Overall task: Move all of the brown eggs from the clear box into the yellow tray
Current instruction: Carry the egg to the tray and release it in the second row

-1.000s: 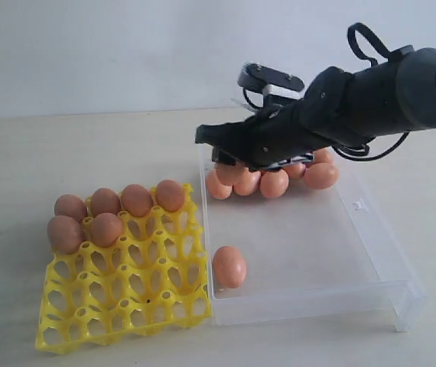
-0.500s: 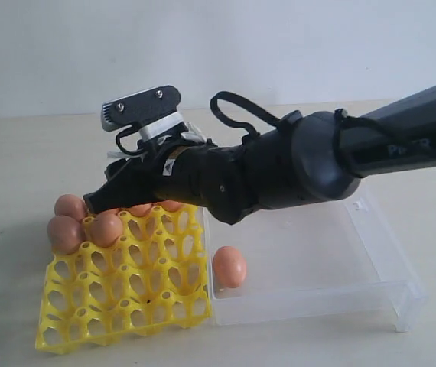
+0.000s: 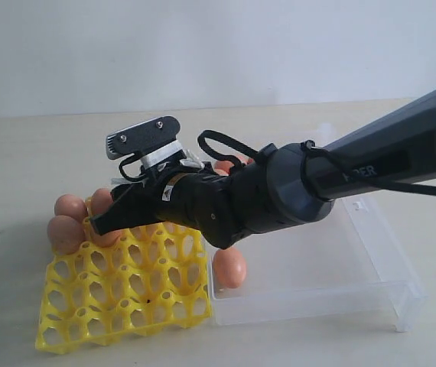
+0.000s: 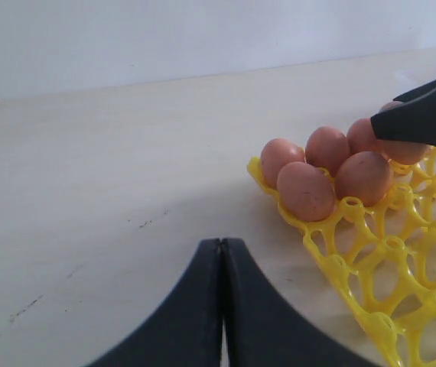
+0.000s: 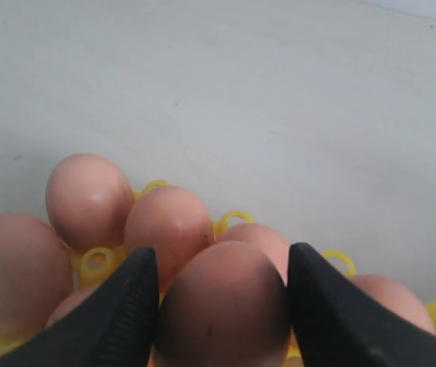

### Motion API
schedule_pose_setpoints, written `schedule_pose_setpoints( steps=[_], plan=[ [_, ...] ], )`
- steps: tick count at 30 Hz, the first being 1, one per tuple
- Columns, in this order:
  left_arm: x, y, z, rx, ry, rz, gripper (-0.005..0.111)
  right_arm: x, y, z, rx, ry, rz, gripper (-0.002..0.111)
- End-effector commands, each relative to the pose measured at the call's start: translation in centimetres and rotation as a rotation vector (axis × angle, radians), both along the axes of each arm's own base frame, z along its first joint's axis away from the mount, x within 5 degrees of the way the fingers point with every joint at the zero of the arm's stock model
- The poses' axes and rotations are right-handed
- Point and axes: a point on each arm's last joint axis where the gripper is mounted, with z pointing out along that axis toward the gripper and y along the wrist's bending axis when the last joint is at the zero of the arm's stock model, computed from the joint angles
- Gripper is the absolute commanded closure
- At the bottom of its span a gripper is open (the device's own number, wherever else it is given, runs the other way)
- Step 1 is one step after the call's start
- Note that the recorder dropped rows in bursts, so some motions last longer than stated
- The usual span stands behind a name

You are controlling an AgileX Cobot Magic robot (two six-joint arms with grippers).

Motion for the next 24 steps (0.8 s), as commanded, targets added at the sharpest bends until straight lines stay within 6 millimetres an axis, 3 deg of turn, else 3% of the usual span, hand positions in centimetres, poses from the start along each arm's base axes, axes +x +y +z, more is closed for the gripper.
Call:
schedule_pose_setpoints(
  steps=[1, 13, 24],
  plan=[
    [0.0, 0.0, 0.2, -0.005, -0.019, -0.002, 0.107, 0.2, 0.1, 0.5, 0.042, -0.027, -0.025, 0.108],
    [0.0, 0.0, 0.2, -0.005, -0.019, -0.002, 0.107, 1.0, 1.4, -0.4, 0.011, 0.039, -0.010, 0.108],
    [0.0, 0.0, 0.2, -0.005, -0.019, -0.002, 0.107, 1.0, 1.2, -0.6, -0.001, 0.056, -0.011, 0.108]
  ],
)
